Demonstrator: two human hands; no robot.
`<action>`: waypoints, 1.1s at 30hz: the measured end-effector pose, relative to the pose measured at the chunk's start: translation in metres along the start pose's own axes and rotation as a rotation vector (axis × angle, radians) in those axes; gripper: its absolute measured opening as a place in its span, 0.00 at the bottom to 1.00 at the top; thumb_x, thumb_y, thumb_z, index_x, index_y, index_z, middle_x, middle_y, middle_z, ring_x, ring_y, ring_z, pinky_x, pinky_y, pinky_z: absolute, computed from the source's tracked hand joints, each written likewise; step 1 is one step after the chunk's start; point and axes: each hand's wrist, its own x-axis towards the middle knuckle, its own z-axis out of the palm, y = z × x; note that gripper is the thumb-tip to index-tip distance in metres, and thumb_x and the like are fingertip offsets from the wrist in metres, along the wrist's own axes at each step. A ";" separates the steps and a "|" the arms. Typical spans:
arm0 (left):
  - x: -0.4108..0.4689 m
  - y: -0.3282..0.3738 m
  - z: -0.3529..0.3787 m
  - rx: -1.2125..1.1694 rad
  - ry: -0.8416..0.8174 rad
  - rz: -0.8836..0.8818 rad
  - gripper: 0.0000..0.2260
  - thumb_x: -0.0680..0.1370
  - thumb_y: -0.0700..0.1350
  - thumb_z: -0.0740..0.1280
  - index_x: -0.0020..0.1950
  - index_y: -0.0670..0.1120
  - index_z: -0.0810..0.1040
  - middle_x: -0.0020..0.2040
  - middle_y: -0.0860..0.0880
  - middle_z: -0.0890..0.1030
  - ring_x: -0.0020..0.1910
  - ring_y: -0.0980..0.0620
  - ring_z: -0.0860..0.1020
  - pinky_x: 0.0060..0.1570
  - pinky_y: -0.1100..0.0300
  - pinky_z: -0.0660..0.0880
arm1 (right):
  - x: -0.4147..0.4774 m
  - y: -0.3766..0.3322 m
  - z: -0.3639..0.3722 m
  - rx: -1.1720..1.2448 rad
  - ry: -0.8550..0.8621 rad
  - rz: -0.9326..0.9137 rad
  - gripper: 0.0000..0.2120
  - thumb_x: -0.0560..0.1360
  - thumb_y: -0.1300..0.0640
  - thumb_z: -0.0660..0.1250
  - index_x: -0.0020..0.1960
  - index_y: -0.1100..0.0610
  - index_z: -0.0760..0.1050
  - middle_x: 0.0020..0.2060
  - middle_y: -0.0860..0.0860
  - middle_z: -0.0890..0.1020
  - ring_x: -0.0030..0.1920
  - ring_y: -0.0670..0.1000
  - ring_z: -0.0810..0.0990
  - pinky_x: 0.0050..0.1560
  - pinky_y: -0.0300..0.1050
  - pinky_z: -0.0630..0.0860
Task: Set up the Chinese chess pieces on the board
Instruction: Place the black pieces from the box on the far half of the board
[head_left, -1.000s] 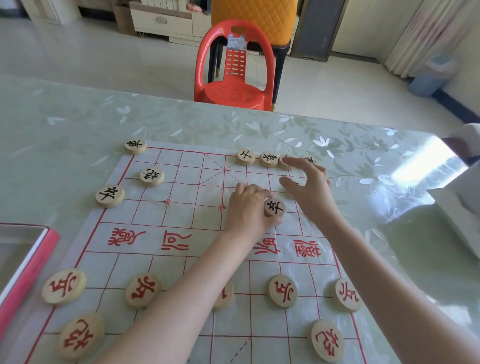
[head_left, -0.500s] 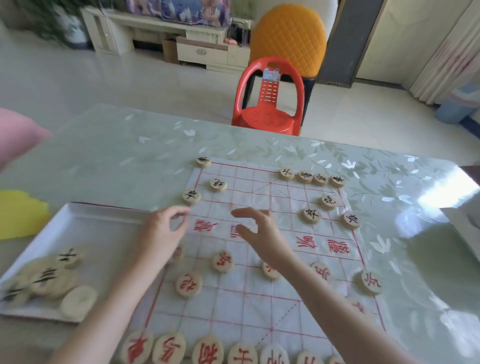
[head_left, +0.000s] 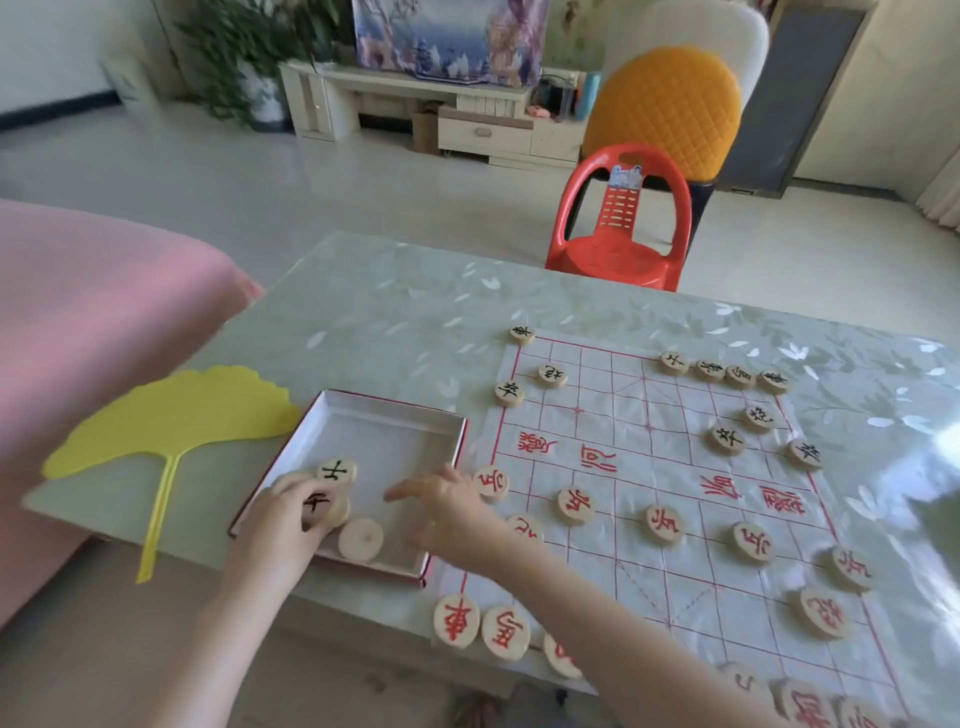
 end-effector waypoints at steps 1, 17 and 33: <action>0.000 0.001 0.000 0.010 0.013 0.008 0.14 0.67 0.37 0.74 0.51 0.47 0.82 0.52 0.46 0.80 0.50 0.44 0.78 0.50 0.52 0.74 | 0.004 -0.006 0.010 -0.041 -0.028 -0.026 0.22 0.71 0.60 0.66 0.65 0.53 0.72 0.62 0.53 0.75 0.62 0.57 0.67 0.62 0.49 0.63; 0.011 -0.014 0.011 -0.085 0.050 -0.069 0.22 0.65 0.37 0.75 0.58 0.44 0.77 0.54 0.45 0.79 0.56 0.44 0.76 0.55 0.53 0.72 | 0.039 0.009 0.036 -0.383 0.075 0.032 0.17 0.80 0.52 0.51 0.60 0.60 0.72 0.59 0.57 0.72 0.59 0.58 0.63 0.61 0.51 0.58; 0.015 0.016 0.005 -0.216 0.111 -0.056 0.21 0.64 0.39 0.76 0.56 0.47 0.78 0.53 0.49 0.78 0.53 0.47 0.78 0.52 0.52 0.74 | 0.019 0.019 0.006 0.209 0.236 0.034 0.25 0.71 0.54 0.69 0.66 0.55 0.67 0.59 0.51 0.73 0.61 0.51 0.69 0.63 0.43 0.67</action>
